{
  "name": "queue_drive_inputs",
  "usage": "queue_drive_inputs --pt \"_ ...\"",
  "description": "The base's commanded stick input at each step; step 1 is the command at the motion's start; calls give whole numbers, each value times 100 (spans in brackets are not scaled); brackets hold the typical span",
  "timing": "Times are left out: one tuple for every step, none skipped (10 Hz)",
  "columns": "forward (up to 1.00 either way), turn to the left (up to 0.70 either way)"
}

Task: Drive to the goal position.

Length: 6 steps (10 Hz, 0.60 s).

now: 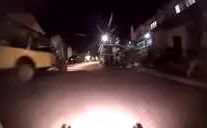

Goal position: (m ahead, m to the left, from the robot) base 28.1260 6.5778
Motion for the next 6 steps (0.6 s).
queue_drive_inputs --pt "60 0" --pt "60 0" --pt "60 0" --pt "60 0" --pt "60 0" --pt "60 0"
